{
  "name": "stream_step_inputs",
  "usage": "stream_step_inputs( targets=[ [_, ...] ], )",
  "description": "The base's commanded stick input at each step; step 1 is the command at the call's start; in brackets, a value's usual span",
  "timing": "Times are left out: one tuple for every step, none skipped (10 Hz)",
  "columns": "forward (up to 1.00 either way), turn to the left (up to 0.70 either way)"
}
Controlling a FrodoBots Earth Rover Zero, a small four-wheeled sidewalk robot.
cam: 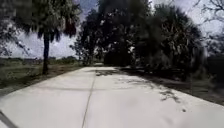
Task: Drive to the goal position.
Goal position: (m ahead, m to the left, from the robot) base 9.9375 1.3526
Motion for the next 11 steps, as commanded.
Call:
stream_step_inputs(
  targets=[
    [0.83, 0.0],
    [0.83, 0.0],
    [0.83, 0.0],
    [0.83, 0.0],
    [0.83, 0.0],
    [0.83, 0.0],
    [0.83, 0.0],
    [0.83, 0.0],
    [0.83, 0.0],
    [0.83, 0.0],
    [0.83, 0.0]
  ],
)
